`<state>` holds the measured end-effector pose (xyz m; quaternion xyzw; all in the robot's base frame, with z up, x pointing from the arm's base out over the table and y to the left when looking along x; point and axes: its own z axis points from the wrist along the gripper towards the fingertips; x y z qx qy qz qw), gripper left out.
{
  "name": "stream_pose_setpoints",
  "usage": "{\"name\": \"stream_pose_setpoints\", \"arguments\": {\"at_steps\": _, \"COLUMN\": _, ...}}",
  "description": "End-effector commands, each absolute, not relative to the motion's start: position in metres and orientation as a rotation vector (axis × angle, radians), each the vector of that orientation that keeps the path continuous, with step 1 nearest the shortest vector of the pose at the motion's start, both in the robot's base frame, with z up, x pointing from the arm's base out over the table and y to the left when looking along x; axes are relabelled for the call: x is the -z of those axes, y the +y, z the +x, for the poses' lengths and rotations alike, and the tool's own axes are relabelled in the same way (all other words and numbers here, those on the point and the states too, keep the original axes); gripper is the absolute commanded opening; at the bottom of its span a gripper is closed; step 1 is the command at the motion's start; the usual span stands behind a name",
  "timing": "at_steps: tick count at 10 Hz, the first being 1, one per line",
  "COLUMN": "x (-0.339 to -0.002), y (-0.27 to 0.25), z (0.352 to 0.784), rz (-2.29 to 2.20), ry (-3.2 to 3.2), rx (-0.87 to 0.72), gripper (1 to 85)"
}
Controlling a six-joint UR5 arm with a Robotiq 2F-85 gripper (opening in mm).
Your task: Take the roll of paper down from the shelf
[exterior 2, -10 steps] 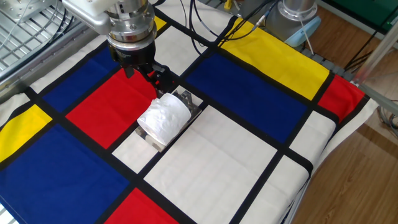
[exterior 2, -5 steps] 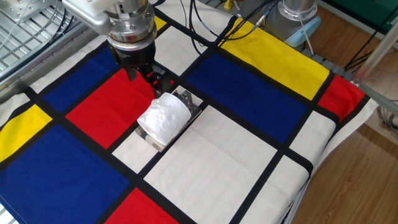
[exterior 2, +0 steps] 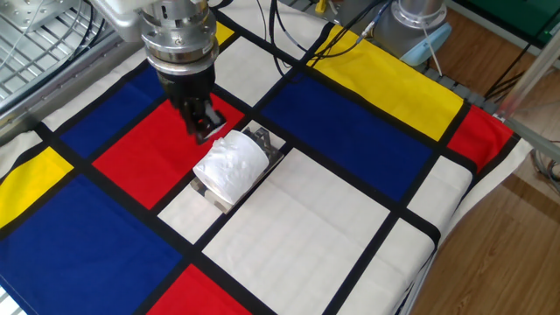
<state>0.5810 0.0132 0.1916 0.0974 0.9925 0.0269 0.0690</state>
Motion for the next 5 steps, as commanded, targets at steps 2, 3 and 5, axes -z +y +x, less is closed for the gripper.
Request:
{"name": "stream_pose_setpoints", "arguments": {"at_steps": 2, "x": -0.193, "y": 0.003, "z": 0.58, "rz": 0.248, "ry": 2.993, "rx": -0.023, "gripper": 1.0}}
{"name": "stream_pose_setpoints", "arguments": {"at_steps": 3, "x": -0.191, "y": 0.001, "z": 0.565, "rz": 0.148, "ry": 3.058, "rx": 0.004, "gripper": 1.0}}
{"name": "stream_pose_setpoints", "arguments": {"at_steps": 5, "x": -0.192, "y": -0.013, "z": 0.573, "rz": 0.157, "ry": 3.019, "rx": 0.08, "gripper": 1.0}}
